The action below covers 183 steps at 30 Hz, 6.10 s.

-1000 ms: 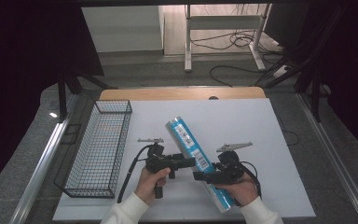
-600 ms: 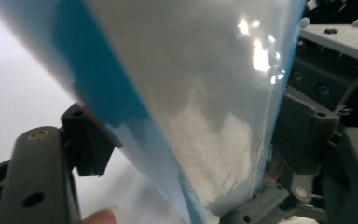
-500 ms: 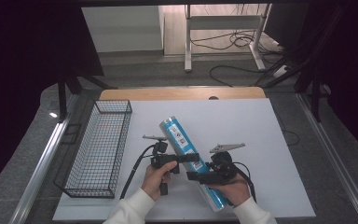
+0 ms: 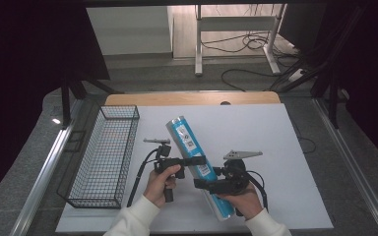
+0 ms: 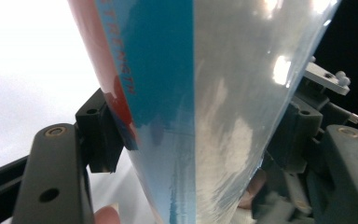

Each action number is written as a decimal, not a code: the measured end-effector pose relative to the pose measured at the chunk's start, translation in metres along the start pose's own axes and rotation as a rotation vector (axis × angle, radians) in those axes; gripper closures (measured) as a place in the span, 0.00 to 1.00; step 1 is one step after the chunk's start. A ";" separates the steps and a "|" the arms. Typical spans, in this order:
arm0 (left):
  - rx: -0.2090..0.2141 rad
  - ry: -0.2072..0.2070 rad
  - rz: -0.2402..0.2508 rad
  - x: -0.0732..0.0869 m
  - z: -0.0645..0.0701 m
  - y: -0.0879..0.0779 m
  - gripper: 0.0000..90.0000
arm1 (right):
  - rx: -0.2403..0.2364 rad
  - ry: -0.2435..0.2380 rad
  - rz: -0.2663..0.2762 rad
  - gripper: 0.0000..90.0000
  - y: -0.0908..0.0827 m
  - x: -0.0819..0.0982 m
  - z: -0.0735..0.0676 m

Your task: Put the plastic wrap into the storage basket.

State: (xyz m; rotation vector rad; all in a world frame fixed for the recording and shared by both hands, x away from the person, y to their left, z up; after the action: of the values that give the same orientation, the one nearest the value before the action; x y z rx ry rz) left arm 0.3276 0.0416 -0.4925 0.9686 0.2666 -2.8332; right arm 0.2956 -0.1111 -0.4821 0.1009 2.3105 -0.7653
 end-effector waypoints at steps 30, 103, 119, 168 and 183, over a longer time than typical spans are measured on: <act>-0.102 0.119 0.069 -0.036 0.022 -0.090 0.35 | 0.278 -0.023 0.118 0.13 -0.079 0.004 0.068; -0.555 0.126 0.011 -0.062 0.020 -0.317 0.36 | 0.294 0.083 0.123 0.14 -0.076 0.004 0.080; -0.634 0.089 -0.098 -0.047 -0.015 -0.303 0.36 | 0.272 0.093 0.119 0.14 -0.075 0.004 0.078; -0.964 -0.156 -0.276 -0.057 -0.137 -0.211 0.33 | 0.279 0.121 0.120 0.14 -0.075 0.003 0.085; -0.951 0.143 -0.153 -0.051 -0.073 -0.215 0.22 | 0.288 0.071 0.082 0.13 -0.068 0.003 0.089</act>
State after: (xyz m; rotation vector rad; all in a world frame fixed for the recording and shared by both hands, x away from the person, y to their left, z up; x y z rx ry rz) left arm 0.3714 0.2702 -0.4914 0.9040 1.5562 -2.2454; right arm 0.3267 -0.2167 -0.5024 0.3549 2.2328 -1.0621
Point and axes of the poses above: each handheld gripper's, and its own axes: y roughly forward along the jaws, x roughly out of its underside, z roughly to its right, the point moved 5 cm from there along y, roughly forward along the jaws, and after that the axes turned 10 degrees about y, right-handed, at the moved point
